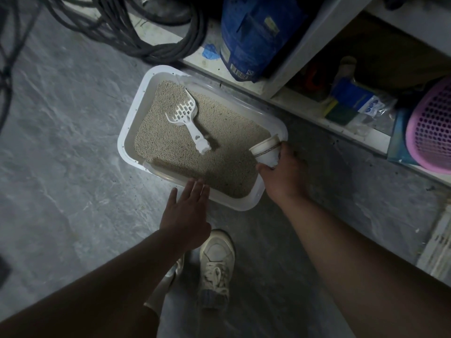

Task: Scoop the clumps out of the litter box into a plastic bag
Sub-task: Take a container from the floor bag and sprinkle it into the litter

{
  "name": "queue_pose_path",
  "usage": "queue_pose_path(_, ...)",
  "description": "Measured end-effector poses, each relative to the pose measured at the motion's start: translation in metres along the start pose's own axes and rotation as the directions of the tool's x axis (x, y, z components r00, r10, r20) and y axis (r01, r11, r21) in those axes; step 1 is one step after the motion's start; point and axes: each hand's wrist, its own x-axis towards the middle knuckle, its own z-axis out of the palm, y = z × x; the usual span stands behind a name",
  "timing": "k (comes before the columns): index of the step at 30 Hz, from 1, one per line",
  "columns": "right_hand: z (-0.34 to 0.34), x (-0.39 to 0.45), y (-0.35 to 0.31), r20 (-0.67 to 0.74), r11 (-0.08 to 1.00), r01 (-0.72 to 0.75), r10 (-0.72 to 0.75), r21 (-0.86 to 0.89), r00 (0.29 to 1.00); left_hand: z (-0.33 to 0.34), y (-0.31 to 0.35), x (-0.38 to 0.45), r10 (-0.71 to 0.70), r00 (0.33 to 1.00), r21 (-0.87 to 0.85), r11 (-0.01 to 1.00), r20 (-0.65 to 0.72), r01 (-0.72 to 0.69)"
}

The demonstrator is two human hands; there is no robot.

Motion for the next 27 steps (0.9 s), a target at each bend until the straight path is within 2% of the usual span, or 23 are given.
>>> queue_pose_path(11,-0.004,-0.007,0.012,-0.017,1.0,0.004,-0.003,0.021,1.0,0.006,-0.002,0.002,0.002,1.0,-0.008,1.0,-0.019,-0.002)
queue_pose_path(16,-0.007,-0.009,0.014,0.006,0.995,0.078,-0.077,-0.057,0.997,0.007,-0.002,0.003,0.003,1.0,0.002,1.0,-0.024,-0.003)
queue_pose_path(27,-0.012,-0.021,0.024,0.051,0.993,0.074,-0.069,-0.088,0.996,0.005,0.001,0.003,-0.016,1.0,0.007,1.0,-0.016,0.016)
